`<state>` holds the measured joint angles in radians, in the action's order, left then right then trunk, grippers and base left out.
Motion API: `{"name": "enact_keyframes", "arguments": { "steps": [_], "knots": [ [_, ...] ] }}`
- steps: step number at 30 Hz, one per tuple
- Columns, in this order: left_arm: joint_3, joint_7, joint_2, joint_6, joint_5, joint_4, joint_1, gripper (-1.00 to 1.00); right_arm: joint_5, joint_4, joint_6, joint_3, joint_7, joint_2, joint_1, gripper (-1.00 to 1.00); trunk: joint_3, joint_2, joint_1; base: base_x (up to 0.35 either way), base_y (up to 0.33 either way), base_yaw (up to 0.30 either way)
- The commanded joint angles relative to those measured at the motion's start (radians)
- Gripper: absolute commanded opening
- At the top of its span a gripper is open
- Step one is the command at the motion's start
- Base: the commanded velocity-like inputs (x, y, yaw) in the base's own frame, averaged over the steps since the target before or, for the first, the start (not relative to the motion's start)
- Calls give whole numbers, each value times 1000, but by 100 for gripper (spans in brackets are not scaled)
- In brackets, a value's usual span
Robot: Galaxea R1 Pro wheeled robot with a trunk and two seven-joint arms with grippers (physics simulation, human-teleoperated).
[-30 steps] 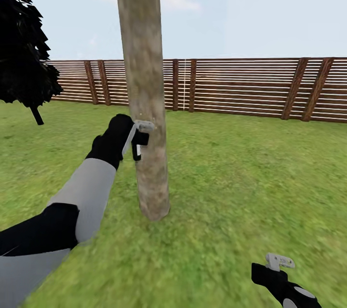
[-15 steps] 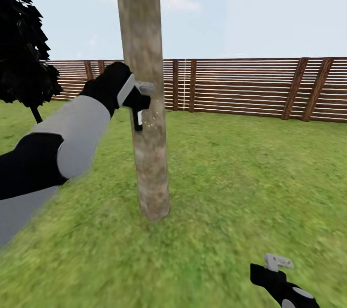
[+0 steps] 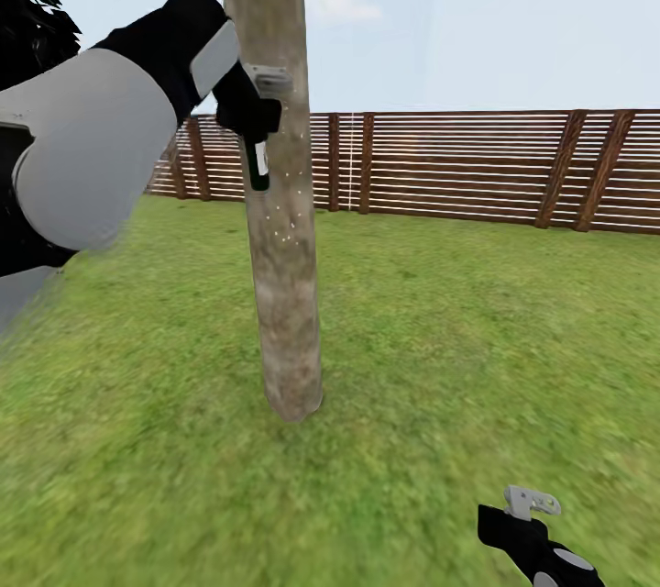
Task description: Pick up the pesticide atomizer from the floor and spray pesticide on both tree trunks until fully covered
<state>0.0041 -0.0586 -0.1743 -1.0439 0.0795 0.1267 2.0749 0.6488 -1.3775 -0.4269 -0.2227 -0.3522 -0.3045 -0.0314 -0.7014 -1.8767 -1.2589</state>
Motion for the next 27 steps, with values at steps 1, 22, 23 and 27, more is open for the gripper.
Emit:
{"name": "enact_keyframes", "arguments": {
  "steps": [1, 22, 23, 27],
  "knots": [
    [0, -4, 0, -3, 5, -13, 18, -100, 9, -2, -1, -3, -11, -1, -1, -100, -1, 0, 0, 0, 0, 0],
    [5, 126, 0, -3, -53, -22, -290, -100, 9, -3, -1, 0, -10, -2, -1, -100, -1, 0, 0, 0, 0, 0],
    [5, 142, 0, -3, -53, -5, -327, -100, 9, -2, -1, -1, -10, -2, -1, -100, -1, 0, 0, 0, 0, 0],
    [5, 161, 0, -3, -52, 129, -489, -100, 9, -2, -1, -1, -11, -1, -1, -100, -1, 0, 0, 0, 0, 0]
  ]
}}
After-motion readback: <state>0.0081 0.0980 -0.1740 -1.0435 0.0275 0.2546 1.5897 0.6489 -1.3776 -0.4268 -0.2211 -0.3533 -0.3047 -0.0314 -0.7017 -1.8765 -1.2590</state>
